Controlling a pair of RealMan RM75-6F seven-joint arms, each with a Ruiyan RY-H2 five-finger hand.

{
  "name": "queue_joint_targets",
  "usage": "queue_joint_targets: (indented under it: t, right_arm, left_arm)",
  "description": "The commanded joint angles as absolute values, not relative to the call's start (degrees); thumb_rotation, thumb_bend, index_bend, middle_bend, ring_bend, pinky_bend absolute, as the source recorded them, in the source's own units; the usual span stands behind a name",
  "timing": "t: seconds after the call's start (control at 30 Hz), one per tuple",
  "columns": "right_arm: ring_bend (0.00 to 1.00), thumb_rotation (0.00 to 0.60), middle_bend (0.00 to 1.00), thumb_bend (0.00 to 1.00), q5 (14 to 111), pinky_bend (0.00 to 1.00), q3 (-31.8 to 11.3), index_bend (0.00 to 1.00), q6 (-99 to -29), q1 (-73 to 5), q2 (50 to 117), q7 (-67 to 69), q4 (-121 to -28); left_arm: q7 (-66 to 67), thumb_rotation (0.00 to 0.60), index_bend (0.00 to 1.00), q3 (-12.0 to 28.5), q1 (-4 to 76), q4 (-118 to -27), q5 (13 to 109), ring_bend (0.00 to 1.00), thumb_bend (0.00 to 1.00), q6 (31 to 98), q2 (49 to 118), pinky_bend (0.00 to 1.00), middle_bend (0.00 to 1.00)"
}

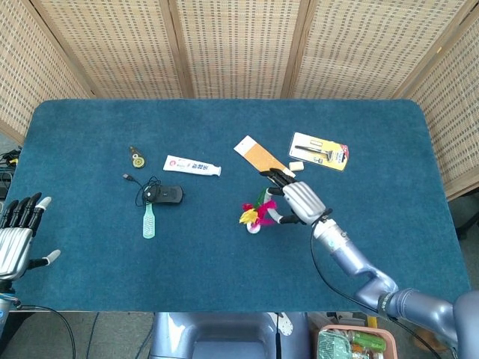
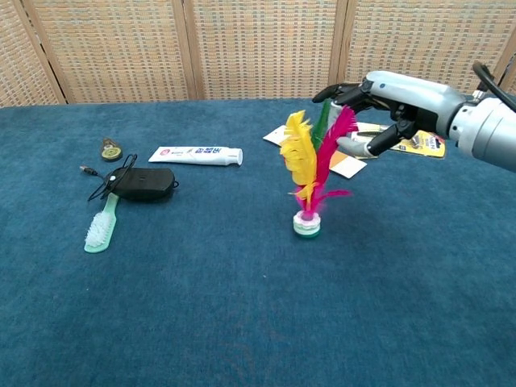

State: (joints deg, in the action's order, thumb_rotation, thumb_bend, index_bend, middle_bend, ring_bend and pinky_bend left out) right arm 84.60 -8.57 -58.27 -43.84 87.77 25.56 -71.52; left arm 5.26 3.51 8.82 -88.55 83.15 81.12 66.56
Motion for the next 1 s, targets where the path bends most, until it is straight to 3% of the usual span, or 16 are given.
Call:
queue_joint_targets:
  t: [0.03,0.27,0.33,0.4,0.47,0.57,0.77,1.0]
  right_arm:
    - [0.00,0.600,0.10,0.56,84.56,0.16,-7.83,0.69,-57.96,-42.91,87.34,27.71,-69.60]
    - [0.00,0.600,0.10,0.56,88.10,0.17,-4.95,0.67,-60.38,-41.12,86.05,31.92,-68.13]
    - [0.00,0.600,0.10,0.49,89.72,0.17,-3.69,0.51,-61.36,-40.64,85.61,30.92,-67.17]
    - [0.00,0.600,0.06,0.25,90.09,0.17,-3.66,0.18,-62.57,-40.21,85.48,31.34,-67.17]
    - [0.00,0.600,0.01,0.07,90.63,0.17,-3.87,0.02,-64.73,-39.54,85.09,32.41,-67.78]
    - [0.00,0.600,0.00,0.00,91.73,0.17,-4.14,0.00,-68.09,-38.56,83.82,31.55,-69.21]
    - [0.00,0.600,0.00,0.00,92.66,0.14,-3.92,0.00,-71.44,-36.68,79.26,29.21,-75.33]
    - [0.00,0.600,0.00,0.00,92.87,0.05,-0.30,0.00,-79.04,-28.10,70.19,14.83,-83.74]
  left_arm:
    - [5.44,0.600,0.00,3.39,8.77,-88.65,83.31,0.00,0.00,81.26,66.61,0.00,0.00]
    - [5.91,0.600,0.00,2.97,8.59,-88.89,84.00,0.00,0.00,81.71,66.77,0.00,0.00]
    - [6.10,0.600,0.00,2.76,8.46,-88.98,84.38,0.00,0.00,82.02,66.84,0.00,0.00]
    - [6.11,0.600,0.00,2.68,8.34,-89.05,84.55,0.00,0.00,82.26,66.83,0.00,0.00]
    - [6.04,0.600,0.00,2.61,8.25,-89.17,84.78,0.00,0.00,82.51,66.78,0.00,0.00]
    - [6.05,0.600,0.00,2.55,8.18,-89.26,85.04,0.00,0.00,82.75,66.70,0.00,0.00]
    - [6.36,0.600,0.00,2.47,8.02,-89.37,85.47,0.00,0.00,83.31,66.73,0.00,0.00]
    - [5.84,0.600,0.00,2.72,7.09,-89.06,85.70,0.00,0.00,85.36,66.65,0.00,0.00]
